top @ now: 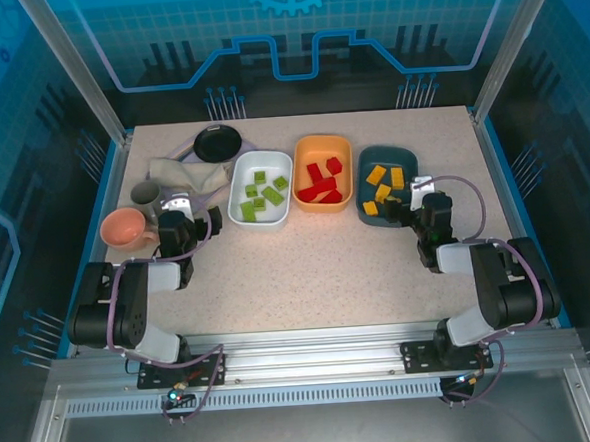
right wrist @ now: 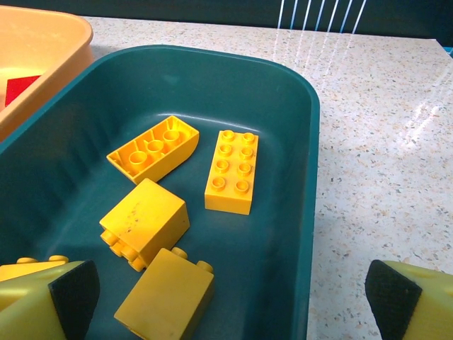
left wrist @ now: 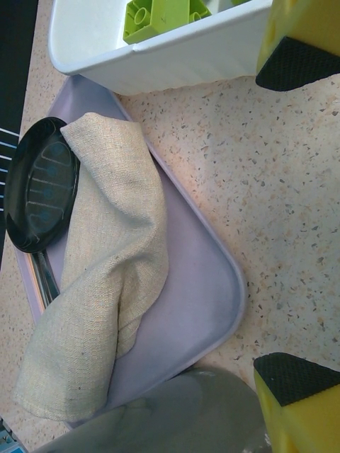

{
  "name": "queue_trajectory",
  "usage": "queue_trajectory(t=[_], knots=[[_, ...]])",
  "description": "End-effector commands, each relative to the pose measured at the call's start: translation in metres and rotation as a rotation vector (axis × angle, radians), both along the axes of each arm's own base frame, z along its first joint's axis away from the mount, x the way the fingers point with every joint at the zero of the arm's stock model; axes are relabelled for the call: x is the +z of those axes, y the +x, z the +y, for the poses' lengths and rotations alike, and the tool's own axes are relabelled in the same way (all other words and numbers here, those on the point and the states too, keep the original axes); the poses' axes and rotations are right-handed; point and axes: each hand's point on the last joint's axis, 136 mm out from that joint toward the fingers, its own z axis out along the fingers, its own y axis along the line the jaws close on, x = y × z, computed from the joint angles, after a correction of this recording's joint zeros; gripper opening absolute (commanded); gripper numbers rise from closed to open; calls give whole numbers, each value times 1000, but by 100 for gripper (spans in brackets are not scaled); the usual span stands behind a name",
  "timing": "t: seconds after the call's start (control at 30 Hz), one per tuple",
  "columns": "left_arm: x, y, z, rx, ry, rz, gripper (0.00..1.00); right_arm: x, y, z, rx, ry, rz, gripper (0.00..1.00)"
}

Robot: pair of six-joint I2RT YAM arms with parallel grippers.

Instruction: Sort the legos into containers by color

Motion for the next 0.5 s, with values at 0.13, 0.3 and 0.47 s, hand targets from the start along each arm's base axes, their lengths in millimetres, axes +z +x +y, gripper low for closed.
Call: queue_trajectory(t=[0.13, 0.3, 0.47], knots=[[6, 4, -5, -28, 33, -25, 99, 5, 4, 2, 6, -13, -25, 100], [6, 4, -5, -29, 32, -26, 99, 4, 4, 4, 19, -17, -22, 100], [7, 4, -5, -29, 33, -26, 99, 4, 5, 10, 50, -20, -18, 100]])
